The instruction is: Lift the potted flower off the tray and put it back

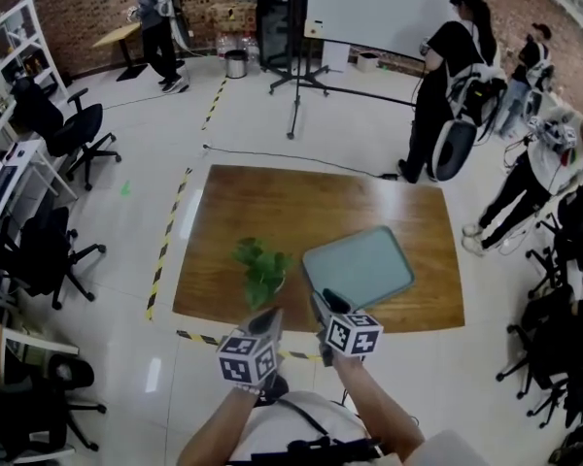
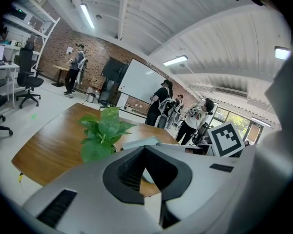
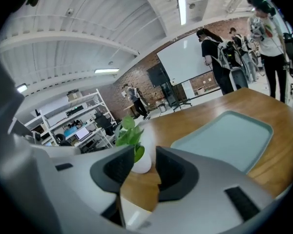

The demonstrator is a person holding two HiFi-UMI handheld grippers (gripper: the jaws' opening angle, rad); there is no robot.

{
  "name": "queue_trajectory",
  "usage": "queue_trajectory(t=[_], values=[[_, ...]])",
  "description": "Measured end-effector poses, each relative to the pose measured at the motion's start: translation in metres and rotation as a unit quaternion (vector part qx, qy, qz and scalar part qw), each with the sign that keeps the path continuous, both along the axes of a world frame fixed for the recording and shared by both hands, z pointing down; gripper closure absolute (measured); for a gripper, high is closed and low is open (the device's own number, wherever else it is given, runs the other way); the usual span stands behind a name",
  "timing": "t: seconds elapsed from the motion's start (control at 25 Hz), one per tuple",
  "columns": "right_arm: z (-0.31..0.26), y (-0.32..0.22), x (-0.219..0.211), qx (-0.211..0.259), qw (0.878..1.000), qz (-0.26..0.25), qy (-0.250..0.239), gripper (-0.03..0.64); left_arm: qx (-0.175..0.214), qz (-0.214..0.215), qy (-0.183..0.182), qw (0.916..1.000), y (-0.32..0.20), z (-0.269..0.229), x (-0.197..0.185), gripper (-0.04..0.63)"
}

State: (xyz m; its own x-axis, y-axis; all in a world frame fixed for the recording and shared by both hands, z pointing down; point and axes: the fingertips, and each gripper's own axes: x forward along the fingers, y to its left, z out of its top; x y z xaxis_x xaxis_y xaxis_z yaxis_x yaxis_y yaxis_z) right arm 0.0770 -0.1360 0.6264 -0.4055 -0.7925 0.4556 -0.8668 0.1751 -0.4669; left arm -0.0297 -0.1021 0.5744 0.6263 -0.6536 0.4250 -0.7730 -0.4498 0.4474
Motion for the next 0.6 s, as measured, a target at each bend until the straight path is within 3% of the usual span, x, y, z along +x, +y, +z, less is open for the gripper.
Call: queue_trajectory(t=[0.44,0.6], values=[[0.035,-0.057,-0.051,-0.047,0.999,-0.025,0.005,0.448,0.002,-0.006,-0.014,0.9999,-0.026,-0.005,-0.027,0.598],[0.048,-0.07,-0.064,-0.063,0.997,-0.036,0.005,0.477,0.001,0.007,-0.012,0.9999,-0.032,-0.004,-0.023,0.598]])
